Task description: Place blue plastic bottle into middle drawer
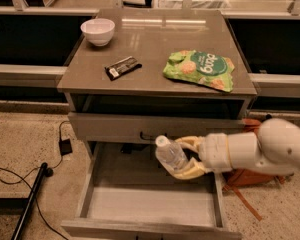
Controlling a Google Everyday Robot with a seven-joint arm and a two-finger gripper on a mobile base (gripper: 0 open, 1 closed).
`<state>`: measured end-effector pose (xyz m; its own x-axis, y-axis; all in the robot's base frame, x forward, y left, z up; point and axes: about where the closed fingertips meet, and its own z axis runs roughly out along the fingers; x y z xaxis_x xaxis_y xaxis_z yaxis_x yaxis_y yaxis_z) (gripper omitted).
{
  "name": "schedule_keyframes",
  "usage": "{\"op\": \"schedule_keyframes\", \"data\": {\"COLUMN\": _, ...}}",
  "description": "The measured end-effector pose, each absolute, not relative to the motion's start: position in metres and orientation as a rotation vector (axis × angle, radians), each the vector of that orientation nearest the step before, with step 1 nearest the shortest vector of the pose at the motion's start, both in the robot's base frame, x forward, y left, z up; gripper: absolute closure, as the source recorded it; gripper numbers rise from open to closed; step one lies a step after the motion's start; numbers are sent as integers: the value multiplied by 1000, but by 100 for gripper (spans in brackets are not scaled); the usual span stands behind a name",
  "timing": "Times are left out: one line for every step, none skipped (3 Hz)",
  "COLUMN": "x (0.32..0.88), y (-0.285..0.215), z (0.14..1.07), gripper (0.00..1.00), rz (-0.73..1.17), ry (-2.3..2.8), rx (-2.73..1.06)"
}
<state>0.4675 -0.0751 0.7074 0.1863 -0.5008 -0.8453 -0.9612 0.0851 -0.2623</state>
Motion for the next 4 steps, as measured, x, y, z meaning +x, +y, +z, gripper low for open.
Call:
{"op": "schedule_keyframes", "data": {"x": 480, "y": -105, "z": 636, "gripper": 100, "rz": 654, "ry": 1519, "rx": -1310}}
{"op": "schedule_keyframes", "data": {"x": 494, "y": -117, "z": 591, "gripper": 100, "rz": 689, "ry": 1532, "rx": -1167}}
{"op": "schedule_keyframes", "data": {"x": 507, "y": -107, "z": 556, "gripper": 82, "rz": 750, "ry": 1534, "rx": -1100}}
{"op": "schedule_keyframes", "data": {"x": 505, "y": -96, "z": 520, "gripper": 58, "rz": 810, "ry": 1514, "rx": -1053}}
